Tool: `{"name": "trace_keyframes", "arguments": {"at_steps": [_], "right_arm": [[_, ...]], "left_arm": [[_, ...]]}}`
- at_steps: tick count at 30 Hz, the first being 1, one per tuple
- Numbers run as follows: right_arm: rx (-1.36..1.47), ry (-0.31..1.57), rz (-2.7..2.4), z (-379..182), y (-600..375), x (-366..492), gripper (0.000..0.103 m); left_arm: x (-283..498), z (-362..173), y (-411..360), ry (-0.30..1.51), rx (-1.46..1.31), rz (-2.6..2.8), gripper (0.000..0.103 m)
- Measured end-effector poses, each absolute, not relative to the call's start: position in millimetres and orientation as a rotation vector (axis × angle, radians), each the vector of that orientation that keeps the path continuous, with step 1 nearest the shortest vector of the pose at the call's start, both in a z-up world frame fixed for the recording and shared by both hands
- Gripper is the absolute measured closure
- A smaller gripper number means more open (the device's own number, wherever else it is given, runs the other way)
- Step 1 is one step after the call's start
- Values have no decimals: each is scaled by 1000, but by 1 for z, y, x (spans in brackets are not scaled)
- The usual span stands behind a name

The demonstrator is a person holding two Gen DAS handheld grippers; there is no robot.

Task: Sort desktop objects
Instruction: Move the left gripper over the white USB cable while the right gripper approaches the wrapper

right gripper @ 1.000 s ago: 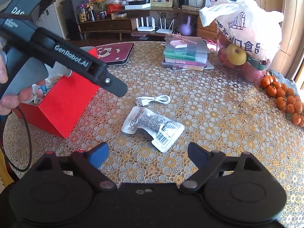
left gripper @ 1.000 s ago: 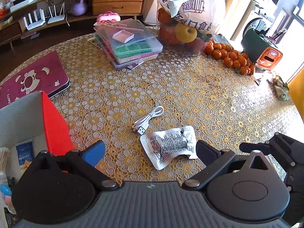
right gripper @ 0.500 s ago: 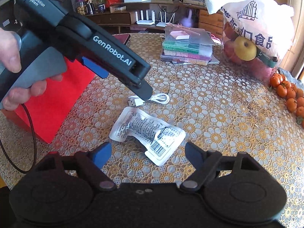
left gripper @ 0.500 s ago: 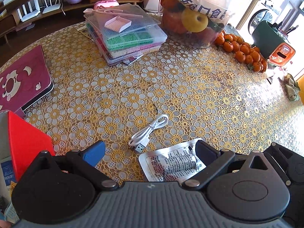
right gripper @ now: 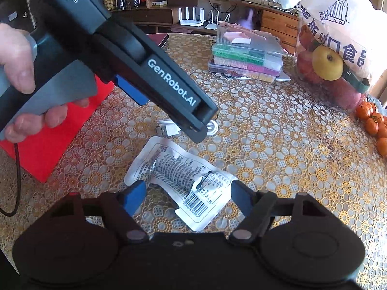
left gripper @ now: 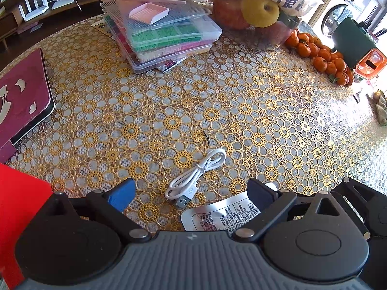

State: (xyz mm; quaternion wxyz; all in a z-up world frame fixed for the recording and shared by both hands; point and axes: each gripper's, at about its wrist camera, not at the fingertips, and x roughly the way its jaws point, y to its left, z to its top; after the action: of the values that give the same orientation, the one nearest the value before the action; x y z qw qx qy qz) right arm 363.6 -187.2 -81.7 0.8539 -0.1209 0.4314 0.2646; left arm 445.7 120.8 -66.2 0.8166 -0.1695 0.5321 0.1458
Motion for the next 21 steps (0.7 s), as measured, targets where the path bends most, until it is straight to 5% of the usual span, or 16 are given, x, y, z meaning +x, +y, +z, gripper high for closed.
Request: {"name": "trace_keyframes", "arguments": {"at_steps": [21], "right_arm": [[-506, 800, 716, -89, -160, 355, 52]], "left_arm": [[455, -80, 121, 1145, -327, 315, 20]]}}
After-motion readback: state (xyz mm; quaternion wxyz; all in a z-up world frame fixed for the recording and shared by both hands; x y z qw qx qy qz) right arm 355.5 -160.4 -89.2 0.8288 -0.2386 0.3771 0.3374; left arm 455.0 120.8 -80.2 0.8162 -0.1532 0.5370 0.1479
